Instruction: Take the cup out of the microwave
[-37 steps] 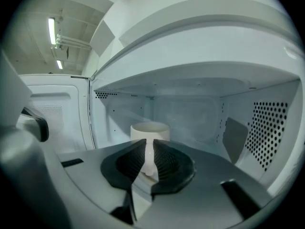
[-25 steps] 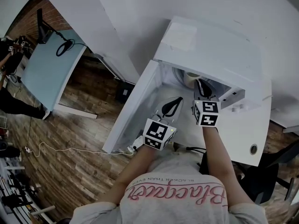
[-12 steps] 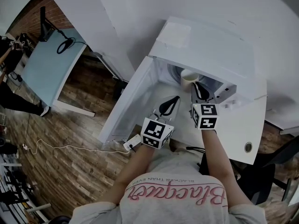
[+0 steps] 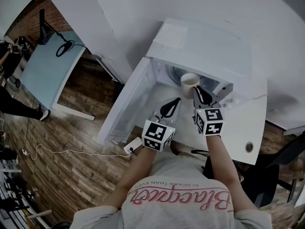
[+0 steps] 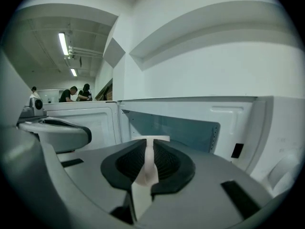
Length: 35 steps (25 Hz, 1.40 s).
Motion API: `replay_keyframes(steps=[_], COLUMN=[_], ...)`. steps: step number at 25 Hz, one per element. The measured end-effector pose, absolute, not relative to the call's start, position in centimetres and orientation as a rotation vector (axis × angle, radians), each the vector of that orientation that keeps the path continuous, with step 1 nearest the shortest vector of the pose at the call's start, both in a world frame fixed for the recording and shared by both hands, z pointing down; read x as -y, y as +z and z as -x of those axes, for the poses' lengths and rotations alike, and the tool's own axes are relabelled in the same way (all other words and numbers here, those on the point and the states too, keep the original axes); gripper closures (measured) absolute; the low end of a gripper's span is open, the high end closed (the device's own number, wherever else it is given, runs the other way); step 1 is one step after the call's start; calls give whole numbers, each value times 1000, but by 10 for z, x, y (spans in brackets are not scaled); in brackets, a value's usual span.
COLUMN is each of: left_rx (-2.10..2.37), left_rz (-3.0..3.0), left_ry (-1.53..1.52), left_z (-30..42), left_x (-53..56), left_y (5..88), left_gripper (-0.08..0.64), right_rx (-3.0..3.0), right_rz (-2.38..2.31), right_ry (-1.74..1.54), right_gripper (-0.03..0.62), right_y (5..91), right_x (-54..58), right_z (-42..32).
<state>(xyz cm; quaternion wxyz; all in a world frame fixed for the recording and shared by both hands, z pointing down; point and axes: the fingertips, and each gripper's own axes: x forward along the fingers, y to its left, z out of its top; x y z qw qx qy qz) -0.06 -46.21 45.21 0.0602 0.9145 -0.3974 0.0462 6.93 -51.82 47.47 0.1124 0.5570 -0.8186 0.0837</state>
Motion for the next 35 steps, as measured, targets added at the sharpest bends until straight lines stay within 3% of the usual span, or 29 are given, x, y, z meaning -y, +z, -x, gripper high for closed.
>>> replay_keyframes(steps=[35], left_rx=[1230], left_rz=[-2806], left_ry=[97], left_z=[-13], left_x=[468], left_y=[422], left_gripper=[555], right_rx=[2544], right_rz=[-1609], right_ry=[177], right_gripper=[538], right_y=[397], right_x=[448], right_z=[-96])
